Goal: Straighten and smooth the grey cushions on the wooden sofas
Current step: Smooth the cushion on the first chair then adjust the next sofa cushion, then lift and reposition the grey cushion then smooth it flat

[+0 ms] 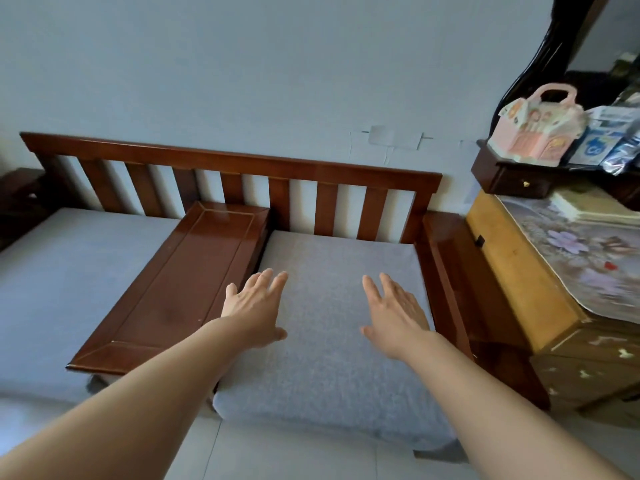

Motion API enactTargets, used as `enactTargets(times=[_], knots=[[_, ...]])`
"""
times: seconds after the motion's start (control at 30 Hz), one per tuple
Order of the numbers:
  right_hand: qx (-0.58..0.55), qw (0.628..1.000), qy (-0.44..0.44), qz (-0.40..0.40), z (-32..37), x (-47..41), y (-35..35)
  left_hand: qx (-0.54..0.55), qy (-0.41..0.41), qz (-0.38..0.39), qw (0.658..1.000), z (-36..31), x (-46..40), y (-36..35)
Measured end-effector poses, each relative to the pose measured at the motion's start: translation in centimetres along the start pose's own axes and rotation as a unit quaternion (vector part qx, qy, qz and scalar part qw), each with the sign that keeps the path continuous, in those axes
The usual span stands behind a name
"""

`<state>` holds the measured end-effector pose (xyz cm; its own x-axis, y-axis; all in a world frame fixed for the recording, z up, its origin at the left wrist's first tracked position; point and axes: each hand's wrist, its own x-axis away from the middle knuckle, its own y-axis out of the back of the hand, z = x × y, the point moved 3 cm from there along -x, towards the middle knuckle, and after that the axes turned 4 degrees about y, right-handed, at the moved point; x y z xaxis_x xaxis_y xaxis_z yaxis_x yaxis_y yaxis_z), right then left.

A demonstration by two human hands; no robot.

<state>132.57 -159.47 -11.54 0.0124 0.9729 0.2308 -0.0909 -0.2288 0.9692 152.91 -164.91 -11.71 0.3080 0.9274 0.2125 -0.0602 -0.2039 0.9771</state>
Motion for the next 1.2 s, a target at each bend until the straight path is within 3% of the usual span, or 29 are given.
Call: enactTargets(times=[0.3, 0.53, 1.2], knots=[[0.031, 0.999, 0.022, 0.001, 0.9, 1.2, 2.0, 0.027, 0.021, -0.012, 0.999, 0.5, 2.7, 1.6], [0.040, 0.997, 0.067, 0.025, 7.7, -0.1, 1.1, 0.035, 0.035, -0.026, 0.998, 6.0, 4.6, 0.9], [0.028, 0.989, 0.144, 0.029, 45.3, -9.0, -3.5, 0.045, 0.105, 0.034, 0.993, 44.1, 8.8, -4.5]])
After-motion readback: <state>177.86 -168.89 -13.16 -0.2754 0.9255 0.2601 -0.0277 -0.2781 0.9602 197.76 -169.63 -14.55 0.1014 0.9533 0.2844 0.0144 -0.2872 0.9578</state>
